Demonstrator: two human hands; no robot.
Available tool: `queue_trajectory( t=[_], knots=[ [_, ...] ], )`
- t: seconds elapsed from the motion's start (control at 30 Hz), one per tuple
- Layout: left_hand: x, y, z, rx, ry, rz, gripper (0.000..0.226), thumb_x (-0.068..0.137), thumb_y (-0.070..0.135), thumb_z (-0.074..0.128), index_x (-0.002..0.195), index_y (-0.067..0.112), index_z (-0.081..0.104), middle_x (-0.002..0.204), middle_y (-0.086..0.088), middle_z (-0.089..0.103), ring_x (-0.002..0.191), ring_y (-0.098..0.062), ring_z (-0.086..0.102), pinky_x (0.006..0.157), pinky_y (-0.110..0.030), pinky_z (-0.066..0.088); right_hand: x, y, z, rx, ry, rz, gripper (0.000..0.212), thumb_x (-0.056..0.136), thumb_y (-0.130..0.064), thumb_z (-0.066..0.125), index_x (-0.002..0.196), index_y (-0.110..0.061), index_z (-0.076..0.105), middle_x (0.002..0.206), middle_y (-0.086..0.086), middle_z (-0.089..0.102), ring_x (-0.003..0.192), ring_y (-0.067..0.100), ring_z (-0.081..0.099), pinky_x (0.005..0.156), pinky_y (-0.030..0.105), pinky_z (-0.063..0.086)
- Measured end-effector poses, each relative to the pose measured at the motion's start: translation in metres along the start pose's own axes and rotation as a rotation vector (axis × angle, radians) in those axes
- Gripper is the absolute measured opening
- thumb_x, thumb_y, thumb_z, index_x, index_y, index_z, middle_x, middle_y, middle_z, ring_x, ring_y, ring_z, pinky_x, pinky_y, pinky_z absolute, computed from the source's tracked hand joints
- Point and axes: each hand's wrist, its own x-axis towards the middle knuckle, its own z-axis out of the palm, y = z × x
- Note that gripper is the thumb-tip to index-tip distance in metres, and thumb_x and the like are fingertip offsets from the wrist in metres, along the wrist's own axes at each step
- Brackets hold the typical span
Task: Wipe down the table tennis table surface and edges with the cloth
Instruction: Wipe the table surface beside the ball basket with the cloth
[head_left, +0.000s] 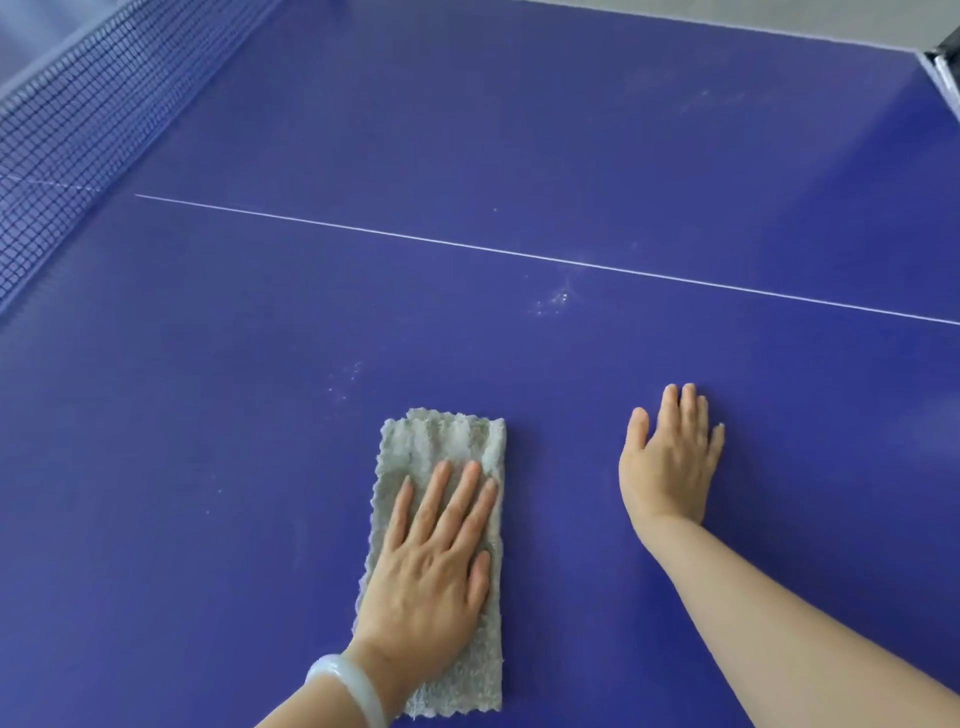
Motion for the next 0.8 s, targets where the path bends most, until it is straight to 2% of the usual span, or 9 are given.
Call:
queue_trajectory(
  t=[0.1,0.2,0.27,0.37,0.47,0.53,0.67,0.73,0.8],
  knots=[
    [0.056,0.048,0.014,-0.029,-0.06,0.235,0.06,0.101,0.039,0.027,0.158,0.028,0.011,0.165,0.01,0.003,0.152,-0.016,-0.007,0.12,-0.048,0.003,0.005,0.002,0.001,0.002,0.008,-0.009,0.061,0.104,-0.042,0.025,0.156,-0.011,0.024,0.165,0.005,0.017,0.152,0.02,0.012,0.124,0.043,0.003],
    [0.114,0.051,0.012,-0.006,-0.097,0.31,0.059,0.101,0.042,0.018,0.158,0.032,0.005,0.165,0.013,-0.004,0.15,-0.012,-0.017,0.122,-0.045,-0.009,0.002,0.002,0.002,-0.015,0.024,-0.013,0.061,0.103,-0.043,0.027,0.155,-0.01,0.026,0.164,0.006,0.019,0.152,0.021,0.014,0.124,0.044,0.004],
    [0.142,0.02,0.003,0.035,-0.021,0.205,0.059,0.1,0.042,0.02,0.157,0.034,0.008,0.165,0.013,0.0,0.151,-0.012,-0.011,0.122,-0.041,-0.009,0.004,0.003,0.001,-0.035,0.033,-0.018,0.063,0.102,-0.043,0.029,0.154,-0.009,0.028,0.163,0.008,0.021,0.151,0.024,0.017,0.124,0.046,0.008],
    [0.155,-0.046,-0.015,0.028,0.064,-0.116,0.059,0.099,0.04,0.025,0.157,0.032,0.016,0.165,0.01,0.008,0.152,-0.014,0.0,0.123,-0.042,-0.002,0.004,0.001,0.002,-0.082,0.018,-0.014,0.064,0.101,-0.046,0.027,0.155,-0.009,0.026,0.163,0.009,0.021,0.151,0.025,0.017,0.124,0.047,0.009],
    [0.135,-0.052,-0.014,-0.006,0.083,-0.295,0.059,0.101,0.037,0.02,0.158,0.03,0.006,0.165,0.009,-0.002,0.152,-0.015,-0.009,0.123,-0.044,-0.004,0.004,0.0,0.003,-0.089,0.029,-0.009,0.069,0.099,-0.049,0.02,0.154,-0.008,0.027,0.162,0.01,0.023,0.15,0.026,0.02,0.124,0.048,0.011],
    [0.113,-0.008,-0.001,-0.001,0.102,-0.198,0.06,0.101,0.037,0.019,0.158,0.026,0.006,0.165,0.007,-0.002,0.152,-0.018,-0.01,0.123,-0.047,-0.001,0.003,-0.001,0.002,-0.077,0.034,-0.013,0.069,0.099,-0.049,0.02,0.153,-0.007,0.029,0.162,0.012,0.025,0.15,0.028,0.021,0.123,0.049,0.012],
    [0.096,0.068,0.024,-0.033,-0.007,0.249,0.063,0.099,0.037,0.033,0.158,0.025,0.015,0.165,0.006,0.011,0.153,-0.018,0.0,0.119,-0.049,0.008,0.004,0.001,0.002,-0.056,0.007,-0.025,0.064,0.101,-0.043,0.029,0.155,-0.007,0.025,0.163,0.01,0.019,0.151,0.025,0.015,0.124,0.047,0.006],
    [0.121,0.058,0.018,-0.003,-0.031,0.331,0.063,0.098,0.038,0.032,0.158,0.029,0.014,0.164,0.009,0.012,0.152,-0.016,0.0,0.122,-0.047,0.003,0.005,0.003,0.0,-0.053,0.011,-0.037,0.064,0.102,-0.042,0.031,0.155,-0.007,0.026,0.163,0.01,0.02,0.151,0.025,0.016,0.124,0.047,0.006],
    [0.151,0.026,0.004,0.044,-0.026,0.269,0.061,0.098,0.039,0.032,0.157,0.032,0.017,0.164,0.01,0.012,0.152,-0.016,0.003,0.123,-0.047,0.002,0.003,0.004,-0.001,-0.046,0.018,-0.042,0.063,0.102,-0.042,0.032,0.153,-0.005,0.029,0.162,0.012,0.023,0.15,0.027,0.019,0.123,0.049,0.01]
  ],
)
